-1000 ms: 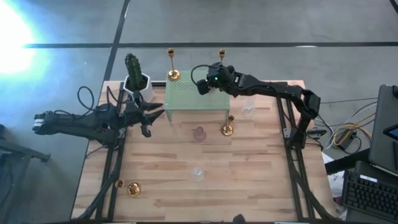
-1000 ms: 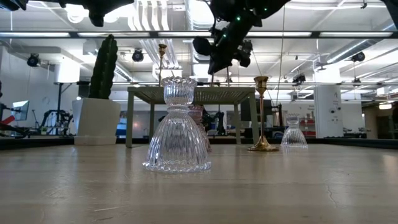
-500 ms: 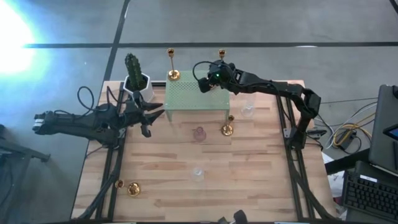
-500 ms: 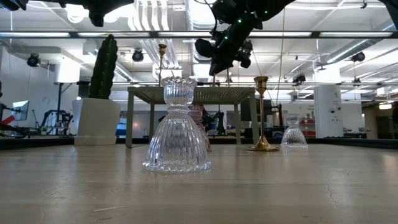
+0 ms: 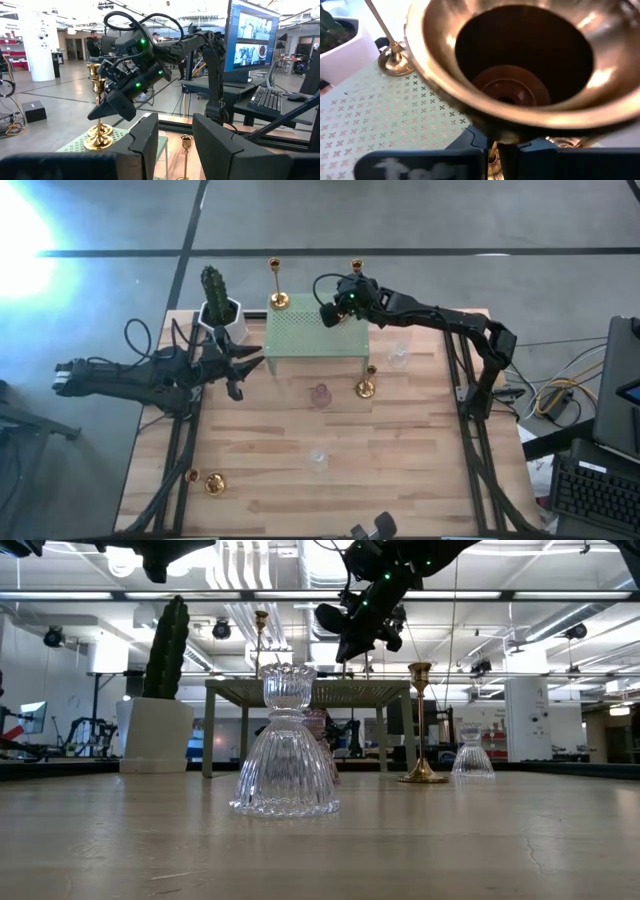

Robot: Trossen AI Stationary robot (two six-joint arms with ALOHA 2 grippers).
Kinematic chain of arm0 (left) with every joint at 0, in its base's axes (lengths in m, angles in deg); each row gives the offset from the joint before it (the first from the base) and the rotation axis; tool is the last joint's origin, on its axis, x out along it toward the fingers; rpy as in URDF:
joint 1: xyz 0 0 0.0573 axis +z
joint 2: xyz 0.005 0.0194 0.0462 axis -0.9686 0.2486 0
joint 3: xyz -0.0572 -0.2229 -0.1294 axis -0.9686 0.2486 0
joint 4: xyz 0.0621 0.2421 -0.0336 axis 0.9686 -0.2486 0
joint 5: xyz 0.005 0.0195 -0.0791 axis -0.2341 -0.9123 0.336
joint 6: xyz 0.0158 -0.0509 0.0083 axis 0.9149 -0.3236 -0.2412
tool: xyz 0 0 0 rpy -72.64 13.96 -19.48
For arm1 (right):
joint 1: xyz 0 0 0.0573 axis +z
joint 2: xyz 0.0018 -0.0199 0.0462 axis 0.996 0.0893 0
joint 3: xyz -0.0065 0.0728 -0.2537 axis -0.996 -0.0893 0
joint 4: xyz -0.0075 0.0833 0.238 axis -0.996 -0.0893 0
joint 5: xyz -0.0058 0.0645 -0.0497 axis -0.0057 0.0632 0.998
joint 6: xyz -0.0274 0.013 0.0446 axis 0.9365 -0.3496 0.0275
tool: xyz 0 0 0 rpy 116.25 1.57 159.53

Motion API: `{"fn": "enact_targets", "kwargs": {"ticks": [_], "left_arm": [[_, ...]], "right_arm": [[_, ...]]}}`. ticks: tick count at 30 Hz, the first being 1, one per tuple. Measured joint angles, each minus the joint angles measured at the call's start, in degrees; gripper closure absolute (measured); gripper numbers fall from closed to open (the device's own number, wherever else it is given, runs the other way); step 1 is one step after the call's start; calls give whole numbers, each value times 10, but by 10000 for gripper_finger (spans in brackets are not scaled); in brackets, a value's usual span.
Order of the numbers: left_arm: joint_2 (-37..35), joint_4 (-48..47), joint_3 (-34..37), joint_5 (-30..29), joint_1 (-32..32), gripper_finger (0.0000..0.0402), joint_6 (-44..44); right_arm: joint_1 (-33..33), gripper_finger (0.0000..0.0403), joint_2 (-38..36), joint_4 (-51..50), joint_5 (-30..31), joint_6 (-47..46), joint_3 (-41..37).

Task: Pick & Place candle stick holders
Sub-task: Put the gold candle holder on the shelf

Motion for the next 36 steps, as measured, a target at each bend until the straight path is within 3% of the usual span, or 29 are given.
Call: {"fn": "enact_targets", "kwargs": {"ticks": [20,36], "left_arm": [[-2,-12,0,0,0,275,0],[-15,-25,0,0,0,275,-1]], "right_arm": [[-8,392,27,16,-23,15,4],[-8,376,13,-29,-33,7,10]]}}
